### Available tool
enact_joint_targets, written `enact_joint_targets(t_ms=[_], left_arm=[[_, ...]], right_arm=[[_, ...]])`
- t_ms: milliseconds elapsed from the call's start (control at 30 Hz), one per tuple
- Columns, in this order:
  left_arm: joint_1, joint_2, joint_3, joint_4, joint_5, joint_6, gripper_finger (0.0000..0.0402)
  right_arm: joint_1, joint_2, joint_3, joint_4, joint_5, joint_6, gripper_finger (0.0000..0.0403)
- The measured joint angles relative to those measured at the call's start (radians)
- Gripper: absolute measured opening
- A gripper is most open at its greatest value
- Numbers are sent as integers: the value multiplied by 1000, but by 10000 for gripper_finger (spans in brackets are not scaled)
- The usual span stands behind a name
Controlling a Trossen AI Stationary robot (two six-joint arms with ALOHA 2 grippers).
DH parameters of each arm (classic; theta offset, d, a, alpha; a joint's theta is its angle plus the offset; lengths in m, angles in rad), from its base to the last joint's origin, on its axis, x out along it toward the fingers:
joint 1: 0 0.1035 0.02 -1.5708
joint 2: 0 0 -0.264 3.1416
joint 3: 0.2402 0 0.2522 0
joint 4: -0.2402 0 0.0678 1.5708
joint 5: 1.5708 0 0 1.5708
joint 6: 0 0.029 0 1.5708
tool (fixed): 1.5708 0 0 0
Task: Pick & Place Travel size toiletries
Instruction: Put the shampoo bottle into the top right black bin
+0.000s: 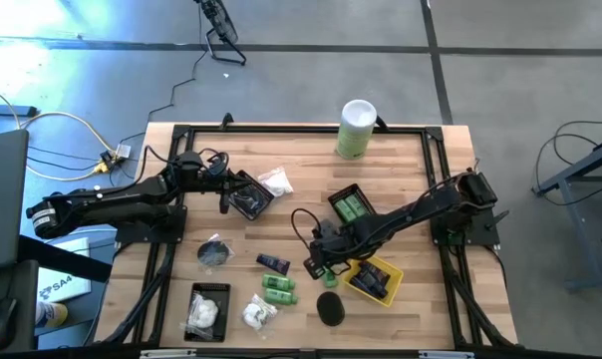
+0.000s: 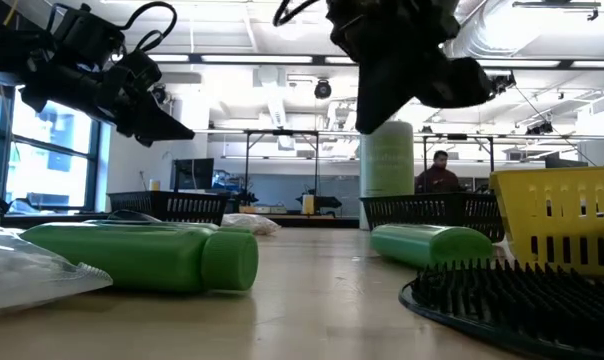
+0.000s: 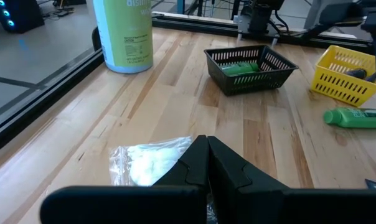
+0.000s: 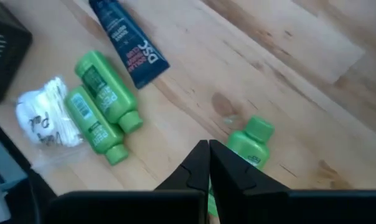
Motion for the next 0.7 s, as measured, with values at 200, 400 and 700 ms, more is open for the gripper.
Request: enact_joint_targets(t_ms=[200,400,700], left_arm=[[0,0,0,0,0,0,0],[0,0,0,1,0,0,0],[0,0,0,1,0,2,0]], right_arm=[[19,3,28,-5,21,37,3],[30,8,31,-7,37,59,2],[34,102,39,-84,-114,159,2]])
